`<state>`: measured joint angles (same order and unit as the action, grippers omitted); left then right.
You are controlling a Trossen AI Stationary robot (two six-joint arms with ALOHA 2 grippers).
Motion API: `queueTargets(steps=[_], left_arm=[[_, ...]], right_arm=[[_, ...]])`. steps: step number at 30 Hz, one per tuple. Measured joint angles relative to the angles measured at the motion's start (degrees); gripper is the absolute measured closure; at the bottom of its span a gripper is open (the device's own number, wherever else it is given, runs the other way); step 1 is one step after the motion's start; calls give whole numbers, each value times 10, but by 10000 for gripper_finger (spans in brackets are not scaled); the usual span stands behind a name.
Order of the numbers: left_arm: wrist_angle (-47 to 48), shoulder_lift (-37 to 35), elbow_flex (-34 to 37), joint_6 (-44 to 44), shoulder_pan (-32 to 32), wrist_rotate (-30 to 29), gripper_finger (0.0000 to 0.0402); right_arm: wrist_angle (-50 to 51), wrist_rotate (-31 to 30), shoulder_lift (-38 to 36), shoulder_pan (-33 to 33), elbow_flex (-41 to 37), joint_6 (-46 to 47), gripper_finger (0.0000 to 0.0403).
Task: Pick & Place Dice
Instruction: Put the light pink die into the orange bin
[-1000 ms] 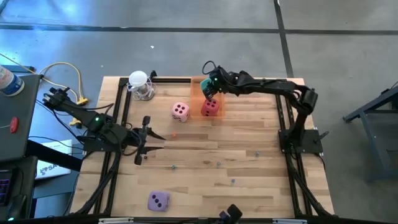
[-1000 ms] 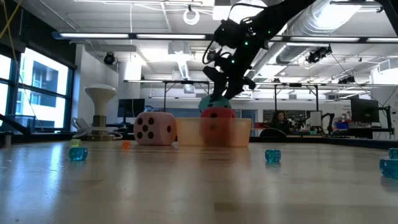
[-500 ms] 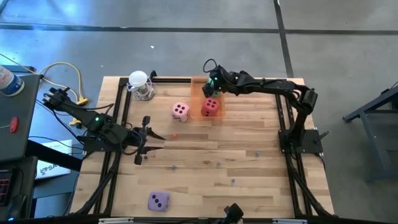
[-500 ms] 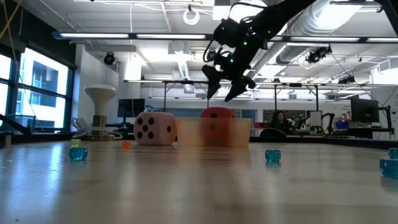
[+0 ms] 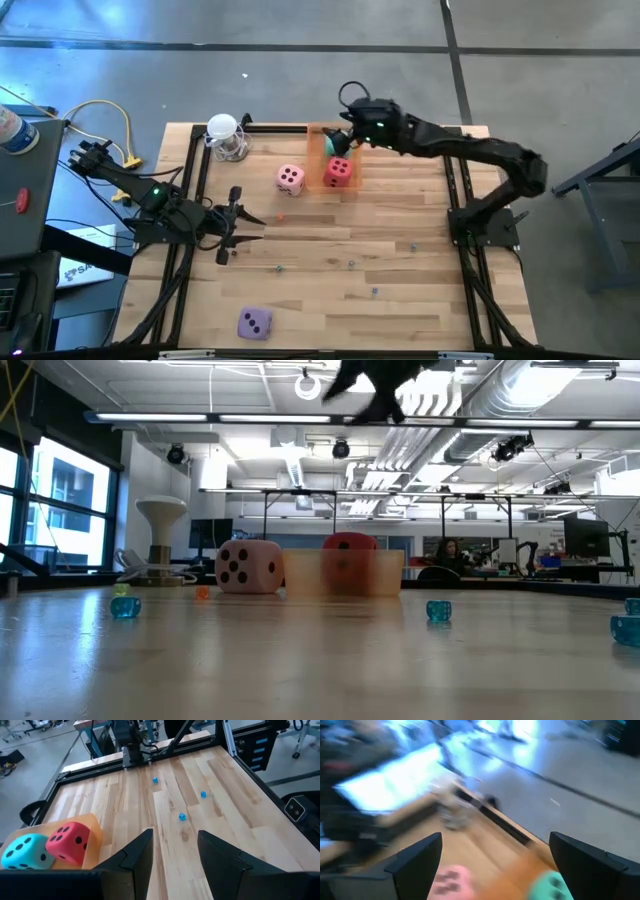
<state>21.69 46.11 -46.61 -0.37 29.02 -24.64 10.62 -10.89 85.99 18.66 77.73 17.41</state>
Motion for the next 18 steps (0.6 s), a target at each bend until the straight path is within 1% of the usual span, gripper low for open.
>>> queueTargets(steps=[3, 6, 8, 11, 14, 18], left_arm=[[0, 0, 0, 17, 0, 0, 254], [-8, 0, 0, 35, 0, 0, 254], [-14, 0, 0, 37, 0, 0, 254], [-18, 0, 0, 37, 0, 0, 254], [-40, 1, 0, 38, 0, 0, 254], [-77, 3, 0, 50, 0, 0, 254]], right_arm=[[-28, 24, -39, -50, 0, -34, 44], [-38, 24, -62, -112, 0, -67, 44], [-36, 12, -66, -155, 0, -90, 44], [-45, -40, -65, -215, 0, -138, 44], [-81, -102, -52, -268, 0, -192, 44], [-117, -167, -33, -328, 0, -205, 44]])
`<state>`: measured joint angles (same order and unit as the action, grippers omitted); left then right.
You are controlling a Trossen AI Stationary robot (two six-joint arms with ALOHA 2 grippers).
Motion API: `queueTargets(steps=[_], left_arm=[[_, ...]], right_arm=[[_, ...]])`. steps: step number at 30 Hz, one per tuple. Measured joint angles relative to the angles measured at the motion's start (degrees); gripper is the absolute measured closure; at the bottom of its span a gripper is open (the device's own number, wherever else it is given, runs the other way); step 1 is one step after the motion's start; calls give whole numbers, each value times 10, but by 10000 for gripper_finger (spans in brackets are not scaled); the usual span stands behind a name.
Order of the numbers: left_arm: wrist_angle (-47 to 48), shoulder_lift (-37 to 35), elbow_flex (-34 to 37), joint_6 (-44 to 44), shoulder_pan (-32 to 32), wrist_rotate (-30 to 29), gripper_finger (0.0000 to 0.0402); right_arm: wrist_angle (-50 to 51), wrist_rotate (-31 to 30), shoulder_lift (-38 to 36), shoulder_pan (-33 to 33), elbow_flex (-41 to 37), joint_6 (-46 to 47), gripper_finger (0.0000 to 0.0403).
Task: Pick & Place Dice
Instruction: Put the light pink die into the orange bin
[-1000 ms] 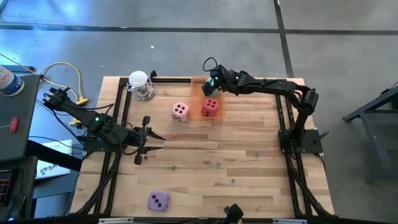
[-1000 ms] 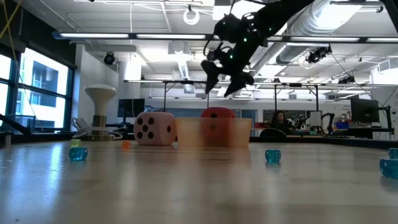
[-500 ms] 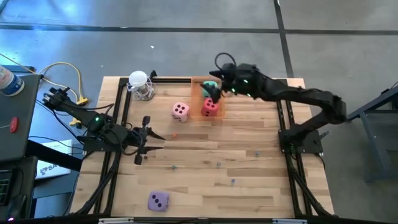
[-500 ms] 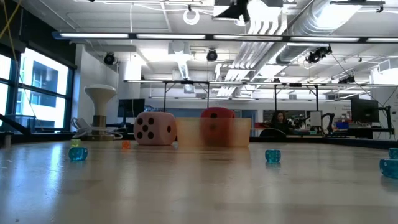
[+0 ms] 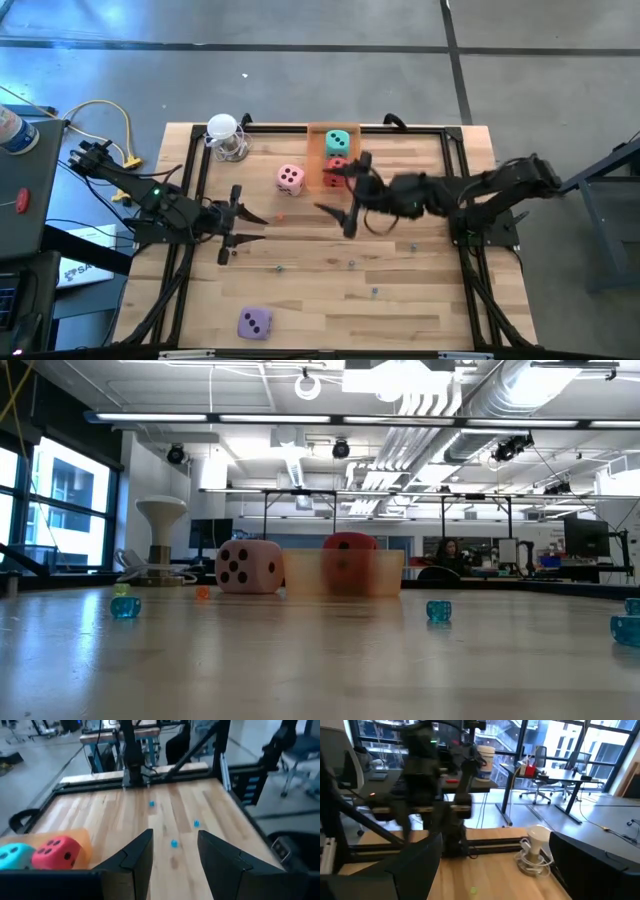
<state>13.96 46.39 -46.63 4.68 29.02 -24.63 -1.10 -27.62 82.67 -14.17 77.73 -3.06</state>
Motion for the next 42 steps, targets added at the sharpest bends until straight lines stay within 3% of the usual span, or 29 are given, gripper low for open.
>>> queueTargets(steps=[3, 11, 16, 22, 30, 37, 42], left_arm=[[6, 3, 0, 53, 1, 5, 254], [-35, 40, 0, 25, 1, 5, 254], [-108, 68, 0, -34, 1, 5, 254], [-146, 76, 0, -72, 11, 3, 242], [-127, 75, 0, -132, 47, -16, 133], [-97, 75, 0, -149, 119, -131, 40], [-81, 75, 0, -147, 171, -208, 5]], right_arm=[[-10, -37, 13, -33, 0, 2, 44], [-10, -70, 66, -76, 0, 0, 44], [-14, -70, 110, -84, 0, 18, 44], [-76, -68, 145, -85, 0, 15, 44], [-91, -69, 148, -83, 0, 15, 44], [-86, -70, 148, -92, 0, 20, 44], [-29, -83, 142, -119, 0, 38, 44]])
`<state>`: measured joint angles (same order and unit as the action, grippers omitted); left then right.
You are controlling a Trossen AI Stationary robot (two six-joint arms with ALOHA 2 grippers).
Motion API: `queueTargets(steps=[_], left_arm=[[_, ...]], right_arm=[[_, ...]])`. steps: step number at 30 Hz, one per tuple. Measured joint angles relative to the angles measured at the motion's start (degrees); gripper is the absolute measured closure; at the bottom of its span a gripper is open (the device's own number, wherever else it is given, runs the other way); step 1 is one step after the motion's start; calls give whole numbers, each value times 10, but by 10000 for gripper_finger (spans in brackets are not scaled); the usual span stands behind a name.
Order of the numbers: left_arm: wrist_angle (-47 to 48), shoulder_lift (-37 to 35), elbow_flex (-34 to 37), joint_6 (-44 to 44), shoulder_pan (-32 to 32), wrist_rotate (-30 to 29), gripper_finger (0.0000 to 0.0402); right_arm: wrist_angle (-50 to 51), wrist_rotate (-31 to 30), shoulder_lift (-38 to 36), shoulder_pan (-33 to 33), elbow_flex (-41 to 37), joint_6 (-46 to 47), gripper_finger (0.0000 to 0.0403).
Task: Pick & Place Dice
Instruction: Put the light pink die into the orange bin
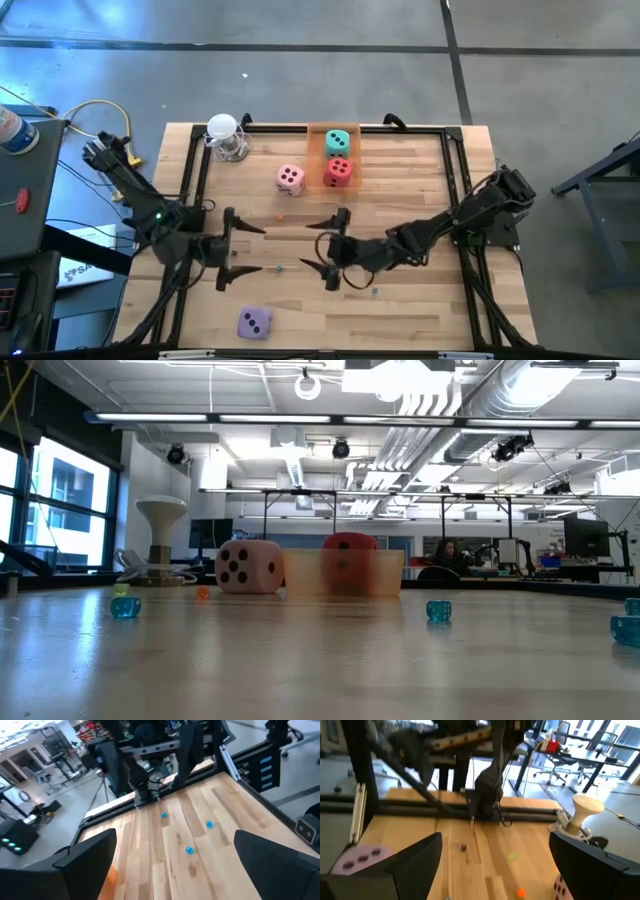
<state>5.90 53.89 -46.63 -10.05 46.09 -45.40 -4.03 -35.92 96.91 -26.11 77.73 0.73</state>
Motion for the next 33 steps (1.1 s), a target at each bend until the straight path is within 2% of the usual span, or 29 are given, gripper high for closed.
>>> queueTargets(steps=[7, 14, 16, 18, 27, 29, 33], left_arm=[[47, 0, 0, -4, 27, -17, 4], [92, 0, 0, -26, 16, 4, 4], [78, 0, 0, -34, 14, 11, 4], [44, 3, 0, -28, 15, -7, 4], [28, 44, 0, -6, 6, -192, 2], [41, 60, 0, -21, 3, -194, 2], [81, 77, 0, -81, 3, -156, 2]], right_arm=[[132, -44, -1, -48, 0, 124, 44], [214, -45, 0, -58, 0, 255, 44], [217, -45, 0, -58, 0, 261, 44], [217, -45, 0, -58, 0, 262, 44], [217, -44, 0, -57, 0, 265, 44], [217, -45, 1, -56, 0, 265, 44], [216, -44, 1, -54, 0, 267, 44]])
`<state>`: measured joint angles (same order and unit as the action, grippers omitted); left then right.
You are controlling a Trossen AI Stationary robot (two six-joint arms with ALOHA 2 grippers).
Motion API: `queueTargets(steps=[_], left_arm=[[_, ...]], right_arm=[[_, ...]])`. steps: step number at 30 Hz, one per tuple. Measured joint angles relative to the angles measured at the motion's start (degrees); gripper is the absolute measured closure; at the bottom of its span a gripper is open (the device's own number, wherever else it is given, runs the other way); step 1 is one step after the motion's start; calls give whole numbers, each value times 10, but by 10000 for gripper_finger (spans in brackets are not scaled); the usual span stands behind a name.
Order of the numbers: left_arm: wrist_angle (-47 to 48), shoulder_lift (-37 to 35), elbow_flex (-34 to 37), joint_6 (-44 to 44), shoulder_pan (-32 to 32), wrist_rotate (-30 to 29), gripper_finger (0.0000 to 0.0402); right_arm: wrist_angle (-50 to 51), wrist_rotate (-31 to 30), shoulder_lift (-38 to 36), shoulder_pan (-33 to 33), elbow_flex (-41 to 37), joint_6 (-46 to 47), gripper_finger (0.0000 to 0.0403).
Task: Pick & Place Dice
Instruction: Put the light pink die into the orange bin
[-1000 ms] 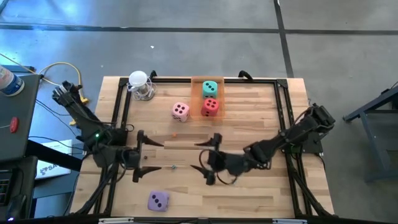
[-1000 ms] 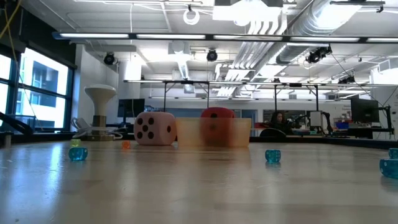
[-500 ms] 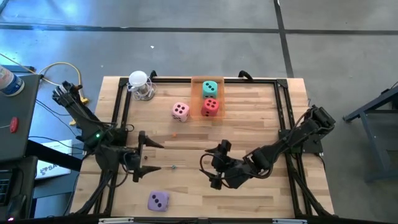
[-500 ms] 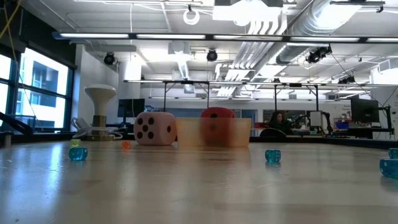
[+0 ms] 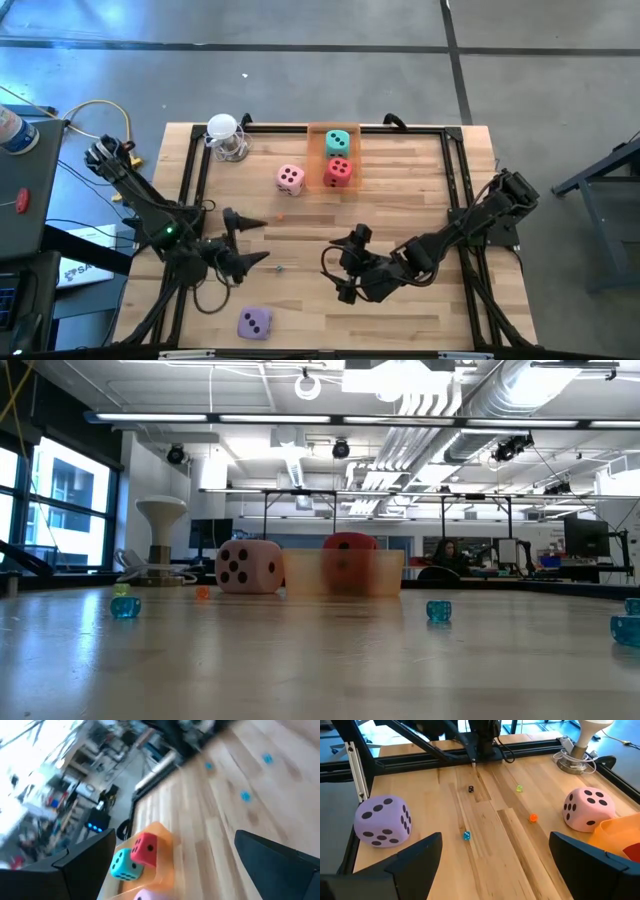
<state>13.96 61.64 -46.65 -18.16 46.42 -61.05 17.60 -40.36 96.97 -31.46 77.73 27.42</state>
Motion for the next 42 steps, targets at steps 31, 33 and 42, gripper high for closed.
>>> queueTargets(steps=[31, 33, 42], left_arm=[[179, -9, 0, -111, -417, 526, 2], [174, -10, 0, -117, -431, 528, 2], [128, -7, 22, -148, -565, 550, 2]], right_arm=[[12, 0, 0, 13, 0, 28, 44], [12, 0, 0, 13, 0, 28, 44], [12, 0, 0, 12, 0, 43, 44]])
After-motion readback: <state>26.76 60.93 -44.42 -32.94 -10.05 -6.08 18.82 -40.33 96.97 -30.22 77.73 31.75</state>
